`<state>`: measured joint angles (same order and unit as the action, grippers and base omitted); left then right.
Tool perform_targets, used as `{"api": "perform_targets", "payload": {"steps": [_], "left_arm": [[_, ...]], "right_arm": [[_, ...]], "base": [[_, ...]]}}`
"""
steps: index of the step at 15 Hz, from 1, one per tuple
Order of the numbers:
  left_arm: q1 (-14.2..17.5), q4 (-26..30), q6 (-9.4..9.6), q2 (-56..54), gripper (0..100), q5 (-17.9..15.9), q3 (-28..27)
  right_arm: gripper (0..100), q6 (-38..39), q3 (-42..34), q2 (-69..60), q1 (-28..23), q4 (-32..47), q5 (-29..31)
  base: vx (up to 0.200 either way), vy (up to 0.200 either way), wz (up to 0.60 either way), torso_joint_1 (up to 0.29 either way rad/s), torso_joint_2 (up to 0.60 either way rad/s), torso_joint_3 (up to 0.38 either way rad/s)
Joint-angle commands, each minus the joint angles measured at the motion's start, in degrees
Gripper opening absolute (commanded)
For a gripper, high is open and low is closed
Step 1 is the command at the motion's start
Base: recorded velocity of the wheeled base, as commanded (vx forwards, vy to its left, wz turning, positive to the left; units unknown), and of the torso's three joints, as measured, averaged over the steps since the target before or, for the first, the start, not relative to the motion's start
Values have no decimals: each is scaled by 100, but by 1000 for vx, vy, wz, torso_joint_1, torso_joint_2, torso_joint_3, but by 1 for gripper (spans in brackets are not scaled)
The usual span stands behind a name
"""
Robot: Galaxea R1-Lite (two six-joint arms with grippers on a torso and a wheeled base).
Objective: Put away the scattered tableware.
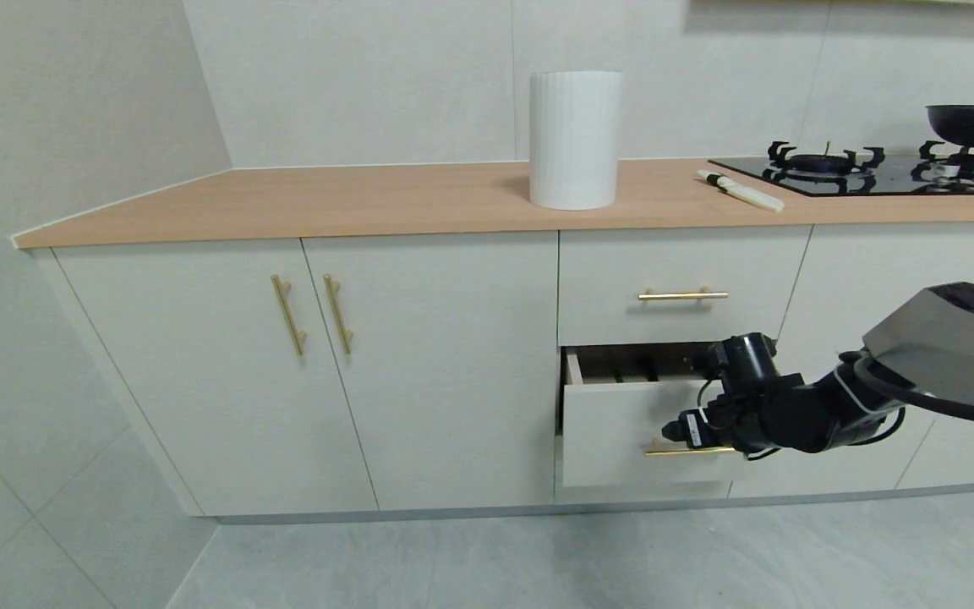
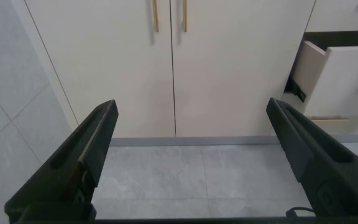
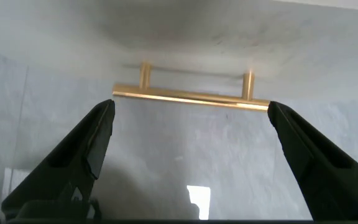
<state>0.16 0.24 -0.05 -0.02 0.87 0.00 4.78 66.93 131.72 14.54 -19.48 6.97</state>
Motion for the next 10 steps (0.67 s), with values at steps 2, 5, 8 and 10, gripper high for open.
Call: {"api": "perform_targets", "payload": {"steps": [2, 5, 8, 10], "left_arm": [[2, 2, -4, 2, 100, 1, 0], [2, 2, -4, 2, 100, 1, 0], [2, 2, 5, 2, 100, 1, 0], [2, 2, -4, 2, 100, 1, 0]], "right_arm": [[100, -3, 646, 469, -57, -21, 6], [100, -3, 1147, 697, -110, -3, 15], [100, 93, 1358, 838, -136, -47, 208], [100, 348, 1762, 1084, -154, -65, 278]], "base": [[0, 0, 0, 0, 0, 0], [0, 0, 0, 0, 0, 0], [0, 0, 0, 0, 0, 0], [0, 0, 0, 0, 0, 0]]}}
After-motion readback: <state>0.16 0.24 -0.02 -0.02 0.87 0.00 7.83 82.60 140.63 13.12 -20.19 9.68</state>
